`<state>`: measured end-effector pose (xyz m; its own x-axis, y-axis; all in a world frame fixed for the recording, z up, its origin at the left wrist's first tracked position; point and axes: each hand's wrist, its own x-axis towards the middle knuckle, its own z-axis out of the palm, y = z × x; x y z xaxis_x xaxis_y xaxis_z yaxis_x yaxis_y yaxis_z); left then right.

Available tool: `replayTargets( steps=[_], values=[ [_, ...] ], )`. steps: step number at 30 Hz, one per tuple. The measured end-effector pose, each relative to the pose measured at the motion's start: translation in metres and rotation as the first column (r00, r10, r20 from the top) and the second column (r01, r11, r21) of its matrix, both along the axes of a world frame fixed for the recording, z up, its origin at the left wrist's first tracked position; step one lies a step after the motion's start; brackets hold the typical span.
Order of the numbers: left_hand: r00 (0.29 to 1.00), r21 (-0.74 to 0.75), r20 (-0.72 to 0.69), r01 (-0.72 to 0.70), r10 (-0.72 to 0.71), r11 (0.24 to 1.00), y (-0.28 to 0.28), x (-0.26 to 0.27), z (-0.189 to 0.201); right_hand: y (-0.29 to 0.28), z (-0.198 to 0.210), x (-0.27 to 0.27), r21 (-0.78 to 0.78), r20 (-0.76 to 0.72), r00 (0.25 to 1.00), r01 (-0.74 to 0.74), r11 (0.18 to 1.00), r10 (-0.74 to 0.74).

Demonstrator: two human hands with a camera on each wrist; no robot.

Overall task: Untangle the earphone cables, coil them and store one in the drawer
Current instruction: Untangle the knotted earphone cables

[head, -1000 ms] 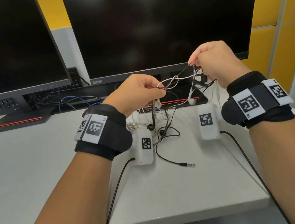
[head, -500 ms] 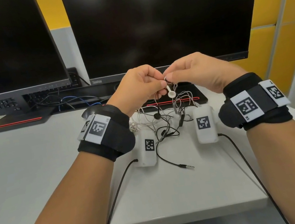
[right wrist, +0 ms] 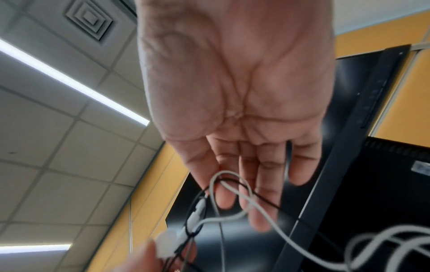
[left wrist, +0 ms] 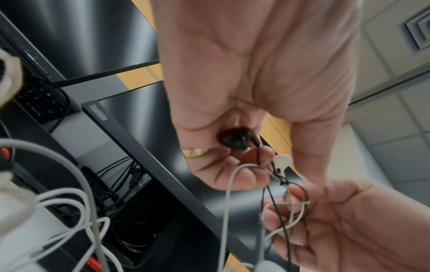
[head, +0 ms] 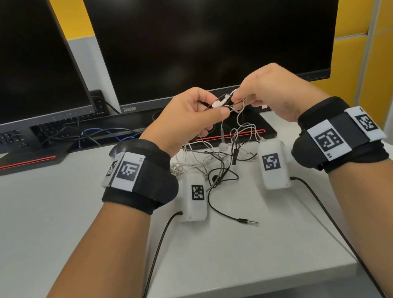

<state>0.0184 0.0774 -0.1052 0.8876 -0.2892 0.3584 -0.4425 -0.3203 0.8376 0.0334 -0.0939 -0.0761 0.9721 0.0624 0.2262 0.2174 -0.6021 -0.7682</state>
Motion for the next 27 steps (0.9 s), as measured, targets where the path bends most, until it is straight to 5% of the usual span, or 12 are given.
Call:
replayTargets(
  steps=[3, 5, 10, 14, 18, 22, 27],
  values=[
    [0.998, 0.035, 0.028, -0.062, 0.061, 0.997, 0.000, 0.003, -0.002, -0.003, 0.006, -0.007, 0.189, -0.093, 0.995, -0.002, 0.982, 0.020],
    [0.992, 0.017, 0.054, -0.114, 0.113, 0.993, 0.002, 0.006, -0.002, -0.004, 0.004, -0.009, 0.288, -0.026, 0.997, -0.063, 0.955, 0.074],
    [0.990, -0.005, -0.009, -0.137, 0.137, 0.991, 0.003, 0.008, 0.000, -0.008, -0.003, -0.009, 0.251, 0.063, 0.994, -0.098, 0.963, 0.085],
    [0.996, -0.077, -0.082, -0.033, 0.027, 0.996, 0.001, 0.003, 0.002, -0.007, -0.001, -0.007, 0.381, 0.073, 0.997, -0.065, 0.922, 0.040],
    [1.000, 0.089, 0.000, -0.031, 0.031, 0.996, 0.000, 0.001, -0.001, -0.011, -0.004, -0.009, 0.514, 0.179, 0.966, -0.253, 0.820, 0.186],
    [0.999, 0.156, 0.012, 0.031, -0.034, 0.987, 0.000, -0.002, -0.001, -0.011, -0.003, -0.011, 0.525, 0.256, 0.923, -0.383, 0.760, 0.288],
    [0.998, 0.077, 0.058, -0.030, 0.026, 0.997, -0.001, 0.000, 0.000, -0.011, -0.007, -0.008, 0.449, 0.312, 0.925, -0.347, 0.823, 0.220]
  ],
)
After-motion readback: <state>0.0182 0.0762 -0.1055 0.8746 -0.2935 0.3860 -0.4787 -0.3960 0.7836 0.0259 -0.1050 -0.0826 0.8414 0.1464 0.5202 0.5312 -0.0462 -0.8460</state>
